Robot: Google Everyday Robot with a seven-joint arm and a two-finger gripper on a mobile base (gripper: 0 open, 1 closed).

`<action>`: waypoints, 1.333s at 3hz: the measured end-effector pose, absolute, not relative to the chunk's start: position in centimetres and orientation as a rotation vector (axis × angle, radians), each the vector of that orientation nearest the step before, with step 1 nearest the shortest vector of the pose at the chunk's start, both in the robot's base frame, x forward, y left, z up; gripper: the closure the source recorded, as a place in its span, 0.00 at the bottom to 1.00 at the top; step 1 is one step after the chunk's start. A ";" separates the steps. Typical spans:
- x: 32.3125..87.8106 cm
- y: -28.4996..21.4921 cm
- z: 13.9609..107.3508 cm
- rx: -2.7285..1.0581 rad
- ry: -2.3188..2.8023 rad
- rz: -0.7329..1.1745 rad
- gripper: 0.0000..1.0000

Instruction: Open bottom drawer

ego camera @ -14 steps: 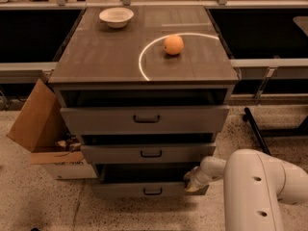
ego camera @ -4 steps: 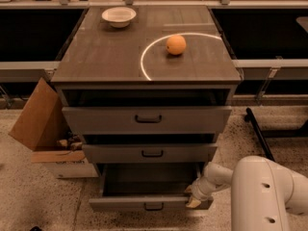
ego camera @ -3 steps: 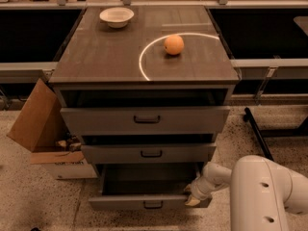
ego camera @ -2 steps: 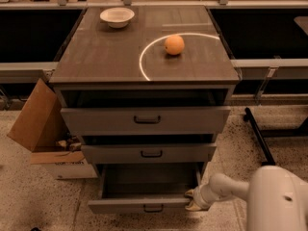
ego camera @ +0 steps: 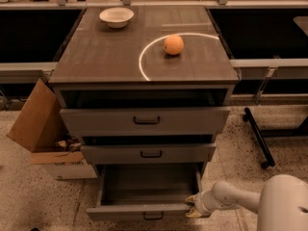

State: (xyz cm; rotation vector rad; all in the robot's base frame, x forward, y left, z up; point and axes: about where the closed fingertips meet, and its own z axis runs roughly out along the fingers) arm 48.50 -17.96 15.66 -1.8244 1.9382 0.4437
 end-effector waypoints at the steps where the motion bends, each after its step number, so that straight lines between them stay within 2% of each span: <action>1: 48.4 -17.8 15.5 -1.825 1.938 0.449 0.81; 4: 48.5 -18.2 16.9 -1.831 1.897 0.451 0.11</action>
Offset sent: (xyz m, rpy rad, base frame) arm -0.0013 0.0015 -0.0011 0.0017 0.0026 0.0015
